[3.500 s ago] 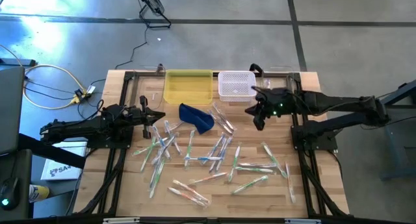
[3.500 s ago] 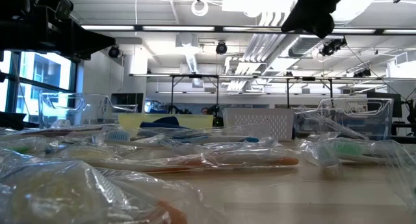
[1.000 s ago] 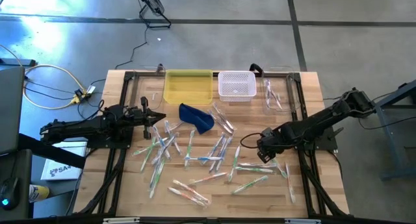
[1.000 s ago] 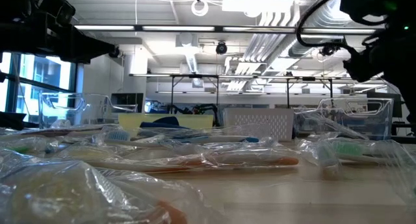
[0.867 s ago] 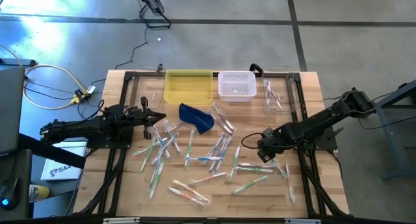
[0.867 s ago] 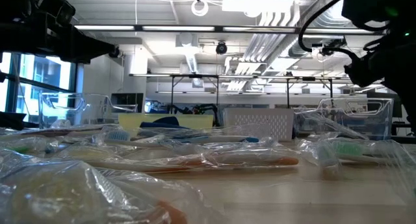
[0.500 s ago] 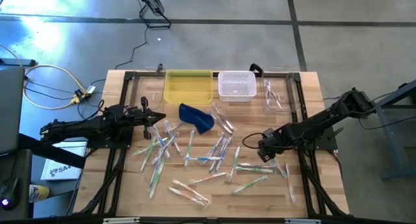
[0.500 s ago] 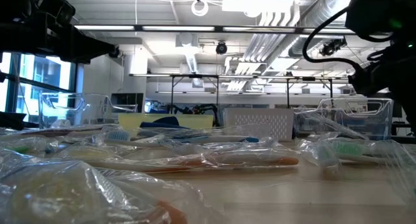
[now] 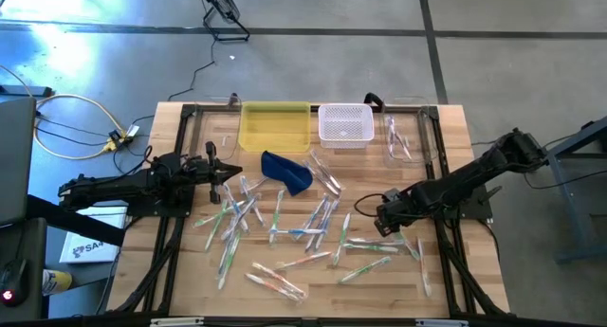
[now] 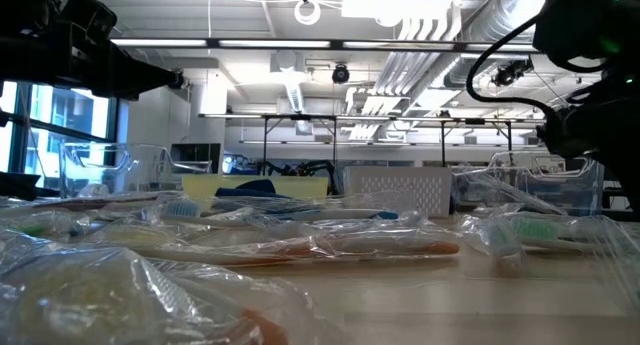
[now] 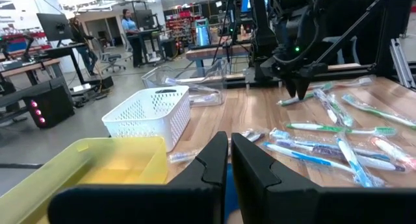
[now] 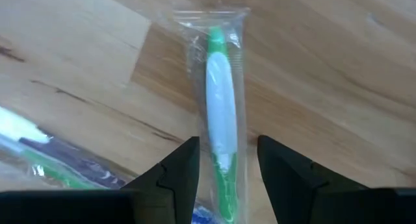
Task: Pick & Place Toothbrushes
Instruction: Put the green toothbrush into the white bin
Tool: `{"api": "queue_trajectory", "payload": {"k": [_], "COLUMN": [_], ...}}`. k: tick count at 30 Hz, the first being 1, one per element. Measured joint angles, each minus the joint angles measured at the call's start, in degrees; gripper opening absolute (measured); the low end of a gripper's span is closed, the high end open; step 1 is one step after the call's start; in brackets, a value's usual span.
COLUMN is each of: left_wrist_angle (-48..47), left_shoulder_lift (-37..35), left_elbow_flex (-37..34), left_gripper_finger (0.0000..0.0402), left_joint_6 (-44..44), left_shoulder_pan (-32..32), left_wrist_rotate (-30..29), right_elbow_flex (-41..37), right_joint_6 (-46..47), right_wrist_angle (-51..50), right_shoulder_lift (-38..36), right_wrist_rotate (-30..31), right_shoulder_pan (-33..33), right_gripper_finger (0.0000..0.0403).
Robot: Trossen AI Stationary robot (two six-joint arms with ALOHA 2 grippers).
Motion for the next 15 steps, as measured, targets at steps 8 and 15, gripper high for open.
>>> {"api": "queue_trajectory", "payload": {"k": [8, 15], "left_wrist_angle": [0.01, 0.04], "left_shoulder_lift": [0.02, 0.00], "left_elbow_flex": [0.00, 0.00], "left_gripper_finger": [0.0017, 0.0017], "left_joint_6": [0.00, 0.00], "left_shoulder_pan": [0.00, 0.00], "left_wrist_rotate": [0.00, -0.01], "right_elbow_flex": [0.36, -0.01], "right_joint_6": [0.17, 0.26], "right_wrist_angle": [0.18, -0.05], "right_shoulder_lift": [4.68, 3.92], "right_wrist_rotate": [-1.56, -0.72], "right_shoulder_pan": [-0.04, 0.00], "right_gripper_finger": [0.0148, 0.0103]}}
